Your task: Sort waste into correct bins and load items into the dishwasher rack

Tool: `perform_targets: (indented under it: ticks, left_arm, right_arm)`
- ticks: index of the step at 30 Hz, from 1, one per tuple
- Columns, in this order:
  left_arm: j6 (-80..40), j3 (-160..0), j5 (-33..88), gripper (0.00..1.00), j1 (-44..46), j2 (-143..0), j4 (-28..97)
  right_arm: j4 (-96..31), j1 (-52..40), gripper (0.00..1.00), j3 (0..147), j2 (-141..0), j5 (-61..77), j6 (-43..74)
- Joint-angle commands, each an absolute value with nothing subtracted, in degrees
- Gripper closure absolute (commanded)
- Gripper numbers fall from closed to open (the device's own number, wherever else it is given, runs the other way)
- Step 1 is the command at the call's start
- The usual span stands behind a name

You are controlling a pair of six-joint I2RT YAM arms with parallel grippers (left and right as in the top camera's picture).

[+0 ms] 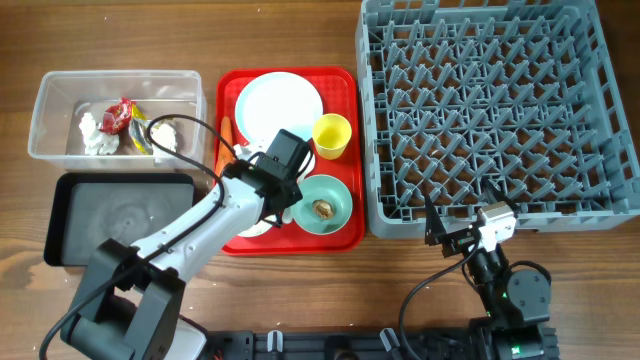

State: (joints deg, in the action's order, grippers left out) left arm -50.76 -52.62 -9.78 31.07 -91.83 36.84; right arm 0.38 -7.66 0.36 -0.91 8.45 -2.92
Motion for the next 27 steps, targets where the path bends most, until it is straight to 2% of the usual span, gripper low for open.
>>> perform_targets:
  ticks: [1,13,20,23,27]
  left_arm:
    - [-51.9,-51.7,-8.9,0.72,30.7,-91.9,36.6]
    - [-51.9,-51.6,-7.5,0.75,30.8,-91.9,37.0]
    - [-51.9,-51.6,-7.5,0.83,30.8,-91.9,37.1]
    - [-51.9,-51.6,-7.5,0.83,30.8,-91.9,37.1]
    - [-51.9,-51.6,-7.5,0.76,30.8,-91.9,38.0]
  right_arm:
    - [0.6,-7.4,0.0,0.3,-0.6,7.6,-3.4]
    - [0.6,-7.4,0.0,0.3,-0.6,7.6,-3.4]
    - [0.6,-7.4,0.0,0.3,-0.6,7.6,-3.4]
    - [0.6,-7.4,0.0,0.3,-0.6,7.6,-3.4]
    - [0.6,-7.4,0.0,0.3,-0.6,7.6,-3.4]
